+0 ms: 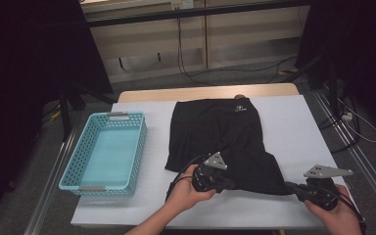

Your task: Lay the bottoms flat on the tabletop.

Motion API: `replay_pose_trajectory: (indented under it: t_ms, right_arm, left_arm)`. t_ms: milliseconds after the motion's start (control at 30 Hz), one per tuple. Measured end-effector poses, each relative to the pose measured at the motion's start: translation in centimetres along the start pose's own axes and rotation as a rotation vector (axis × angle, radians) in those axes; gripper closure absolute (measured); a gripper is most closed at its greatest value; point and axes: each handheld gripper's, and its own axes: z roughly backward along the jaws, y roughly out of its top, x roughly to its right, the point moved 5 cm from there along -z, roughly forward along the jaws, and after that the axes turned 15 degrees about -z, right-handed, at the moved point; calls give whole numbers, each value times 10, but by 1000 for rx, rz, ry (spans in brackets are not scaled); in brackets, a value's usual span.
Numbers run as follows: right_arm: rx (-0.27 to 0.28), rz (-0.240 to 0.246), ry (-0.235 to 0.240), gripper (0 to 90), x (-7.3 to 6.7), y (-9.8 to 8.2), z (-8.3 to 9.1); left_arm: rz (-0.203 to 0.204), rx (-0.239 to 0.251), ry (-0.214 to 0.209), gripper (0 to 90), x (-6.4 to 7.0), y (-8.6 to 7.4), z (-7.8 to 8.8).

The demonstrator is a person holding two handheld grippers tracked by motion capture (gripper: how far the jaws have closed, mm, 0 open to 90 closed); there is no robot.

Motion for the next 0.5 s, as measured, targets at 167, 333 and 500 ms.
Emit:
replay_pose_trajectory:
  t_ms: [167,333,500]
  right_arm:
    - [-22,13,3,884,0,-2,-1]
    - [-40,11,0,892,0,-5,-2]
    - [-1,33,13,897,-8,-1,12]
  left_arm:
    - [3,-12,-46,854,7,-1,-3]
    - [-4,-6,-49,854,7,1,1]
    - [-9,34,-46,855,9,9,15]
